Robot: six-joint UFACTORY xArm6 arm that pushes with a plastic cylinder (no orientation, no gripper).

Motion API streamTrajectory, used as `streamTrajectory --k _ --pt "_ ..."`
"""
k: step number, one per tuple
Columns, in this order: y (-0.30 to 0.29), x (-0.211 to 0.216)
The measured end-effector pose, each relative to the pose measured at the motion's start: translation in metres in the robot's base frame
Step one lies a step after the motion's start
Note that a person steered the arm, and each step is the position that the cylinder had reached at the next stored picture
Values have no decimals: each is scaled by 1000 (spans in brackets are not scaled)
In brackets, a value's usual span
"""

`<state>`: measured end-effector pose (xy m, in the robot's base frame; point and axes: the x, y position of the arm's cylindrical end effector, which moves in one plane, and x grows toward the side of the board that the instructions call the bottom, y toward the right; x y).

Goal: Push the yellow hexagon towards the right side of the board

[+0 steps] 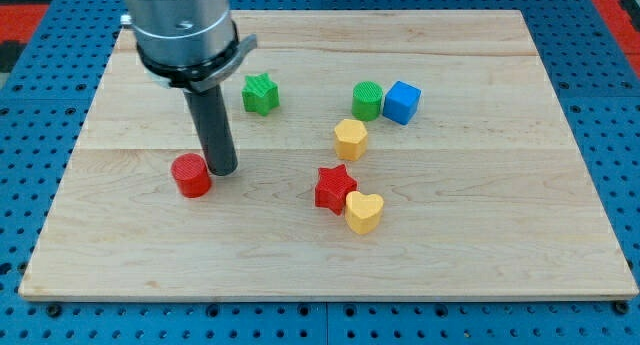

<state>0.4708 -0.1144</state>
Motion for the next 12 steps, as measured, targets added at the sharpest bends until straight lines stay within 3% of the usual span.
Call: streamTrajectory --k 3,7,8,9,10,12 --pt "35 -21" --pt "160 -46" --pt "229 -33" --pt "271 9" --pt "284 22" --pt "204 55"
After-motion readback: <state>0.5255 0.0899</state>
